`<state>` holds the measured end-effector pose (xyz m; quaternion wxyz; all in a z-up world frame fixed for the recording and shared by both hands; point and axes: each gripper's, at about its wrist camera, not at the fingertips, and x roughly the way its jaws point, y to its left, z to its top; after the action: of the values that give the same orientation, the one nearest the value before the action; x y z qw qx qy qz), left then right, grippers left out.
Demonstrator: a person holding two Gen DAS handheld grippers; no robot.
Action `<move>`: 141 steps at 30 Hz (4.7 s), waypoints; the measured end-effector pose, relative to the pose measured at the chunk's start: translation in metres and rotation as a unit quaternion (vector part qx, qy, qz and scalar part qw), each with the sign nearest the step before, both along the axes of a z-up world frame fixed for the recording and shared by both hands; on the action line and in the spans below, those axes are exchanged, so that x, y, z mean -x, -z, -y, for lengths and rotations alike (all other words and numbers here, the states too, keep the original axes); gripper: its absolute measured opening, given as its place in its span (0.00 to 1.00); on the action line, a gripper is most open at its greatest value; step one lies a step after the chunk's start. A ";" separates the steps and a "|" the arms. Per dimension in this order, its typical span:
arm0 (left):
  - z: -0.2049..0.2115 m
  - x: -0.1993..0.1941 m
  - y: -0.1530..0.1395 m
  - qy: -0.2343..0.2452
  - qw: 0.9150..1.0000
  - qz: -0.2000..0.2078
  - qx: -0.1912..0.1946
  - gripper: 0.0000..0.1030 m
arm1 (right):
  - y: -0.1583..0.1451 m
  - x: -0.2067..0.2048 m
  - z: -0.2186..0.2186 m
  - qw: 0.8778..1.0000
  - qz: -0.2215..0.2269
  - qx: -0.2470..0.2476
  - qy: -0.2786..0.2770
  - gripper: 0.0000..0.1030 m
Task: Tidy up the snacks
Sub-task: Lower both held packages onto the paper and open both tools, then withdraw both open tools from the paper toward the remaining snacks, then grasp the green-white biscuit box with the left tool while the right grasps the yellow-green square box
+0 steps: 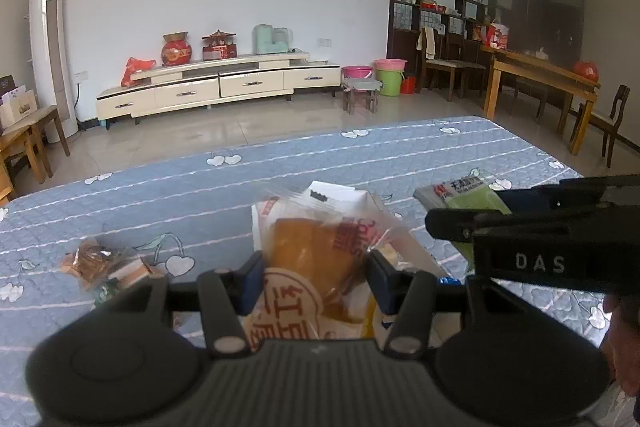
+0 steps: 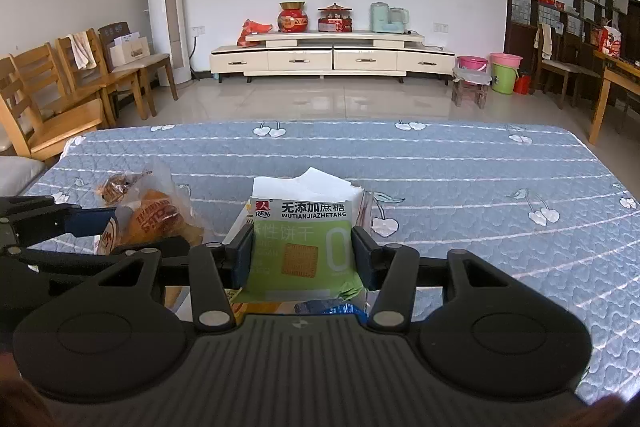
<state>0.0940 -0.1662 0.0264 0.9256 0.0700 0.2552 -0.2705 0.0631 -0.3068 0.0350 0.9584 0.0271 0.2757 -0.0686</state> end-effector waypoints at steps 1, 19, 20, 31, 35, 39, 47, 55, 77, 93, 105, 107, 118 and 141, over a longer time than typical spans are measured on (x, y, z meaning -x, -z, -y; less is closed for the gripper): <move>0.000 -0.001 0.001 0.000 1.000 0.000 0.000 0.51 | 0.000 0.000 0.001 1.000 0.000 0.000 0.000 0.61; 0.021 -0.017 0.009 0.017 1.000 -0.005 -0.006 0.51 | -0.003 -0.013 0.012 1.000 -0.003 -0.005 -0.004 0.61; 0.022 -0.018 0.009 0.019 1.000 -0.006 -0.006 0.51 | -0.003 -0.014 0.013 1.000 -0.004 -0.004 -0.005 0.61; 0.042 -0.026 0.013 0.038 0.999 -0.011 -0.009 0.51 | -0.001 -0.021 0.014 1.000 -0.007 -0.001 -0.014 0.61; 0.047 -0.028 0.015 0.048 0.999 -0.014 -0.010 0.51 | 0.000 -0.027 0.014 1.000 -0.011 -0.002 -0.017 0.61; 0.054 -0.031 0.019 0.061 0.998 -0.022 -0.014 0.52 | 0.000 -0.033 0.015 1.000 -0.015 -0.002 -0.021 0.61; 0.057 -0.036 0.031 0.080 0.996 -0.034 -0.010 0.69 | 0.013 -0.057 0.019 0.999 -0.041 -0.012 -0.026 0.61; 0.037 -0.036 0.024 0.046 0.998 -0.031 0.010 0.78 | 0.018 -0.068 0.018 0.999 -0.044 -0.015 -0.019 0.83; -0.045 -0.012 0.005 -0.095 0.995 -0.023 -0.011 0.85 | -0.016 0.064 -0.028 1.000 -0.002 0.024 -0.006 0.95; -0.115 0.000 0.012 -0.166 0.986 -0.027 -0.016 0.85 | -0.004 0.072 -0.078 0.999 -0.012 0.006 -0.042 1.00; -0.155 0.001 0.031 -0.197 0.979 -0.048 -0.009 0.85 | 0.011 0.061 -0.109 0.997 -0.030 -0.002 -0.077 1.00; -0.160 0.001 0.034 -0.202 0.978 -0.051 -0.010 0.85 | 0.013 0.057 -0.112 0.996 -0.033 -0.002 -0.081 1.00; -0.174 -0.039 0.052 -0.241 0.968 -0.073 0.015 0.92 | 0.027 0.046 -0.117 0.994 -0.042 -0.006 -0.096 1.00; -0.166 -0.131 0.098 -0.267 0.958 -0.092 -0.048 0.96 | 0.050 0.020 -0.121 0.991 -0.046 -0.025 -0.122 1.00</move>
<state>0.2250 -0.0005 -0.0719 0.9322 0.0188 0.3615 -0.0064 0.0431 -0.1854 -0.0153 0.9448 0.0140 0.3228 0.0545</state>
